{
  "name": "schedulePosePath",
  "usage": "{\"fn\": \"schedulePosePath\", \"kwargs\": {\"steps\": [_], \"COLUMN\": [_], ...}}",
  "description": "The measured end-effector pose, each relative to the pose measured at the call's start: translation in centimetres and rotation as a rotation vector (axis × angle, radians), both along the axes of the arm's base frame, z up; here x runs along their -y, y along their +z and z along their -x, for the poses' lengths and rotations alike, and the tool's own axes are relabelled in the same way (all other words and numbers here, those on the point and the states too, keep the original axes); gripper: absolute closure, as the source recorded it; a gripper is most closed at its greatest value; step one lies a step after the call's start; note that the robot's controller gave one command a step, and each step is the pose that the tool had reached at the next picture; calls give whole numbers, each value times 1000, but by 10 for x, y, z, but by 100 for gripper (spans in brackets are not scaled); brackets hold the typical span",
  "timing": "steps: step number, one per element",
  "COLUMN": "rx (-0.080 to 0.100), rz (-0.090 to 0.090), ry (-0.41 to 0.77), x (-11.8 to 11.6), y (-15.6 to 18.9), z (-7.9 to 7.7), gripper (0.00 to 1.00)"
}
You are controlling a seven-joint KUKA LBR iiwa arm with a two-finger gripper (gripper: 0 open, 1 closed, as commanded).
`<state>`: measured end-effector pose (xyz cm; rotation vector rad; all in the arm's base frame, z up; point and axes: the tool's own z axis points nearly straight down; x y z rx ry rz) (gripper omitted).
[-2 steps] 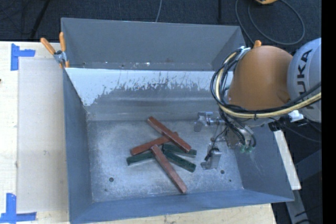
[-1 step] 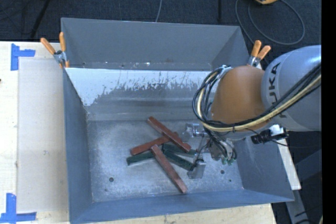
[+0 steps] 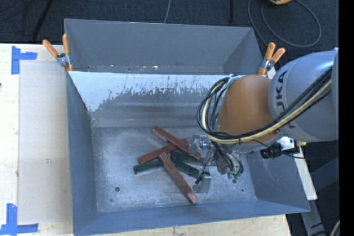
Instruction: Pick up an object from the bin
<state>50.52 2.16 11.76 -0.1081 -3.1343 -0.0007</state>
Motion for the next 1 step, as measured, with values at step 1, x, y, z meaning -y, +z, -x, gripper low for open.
{"fn": "schedulePosePath", "kwargs": {"steps": [1], "rx": [4], "rz": [0], "ry": [-19], "x": [-5], "y": [-3], "z": [6], "gripper": [0]}}
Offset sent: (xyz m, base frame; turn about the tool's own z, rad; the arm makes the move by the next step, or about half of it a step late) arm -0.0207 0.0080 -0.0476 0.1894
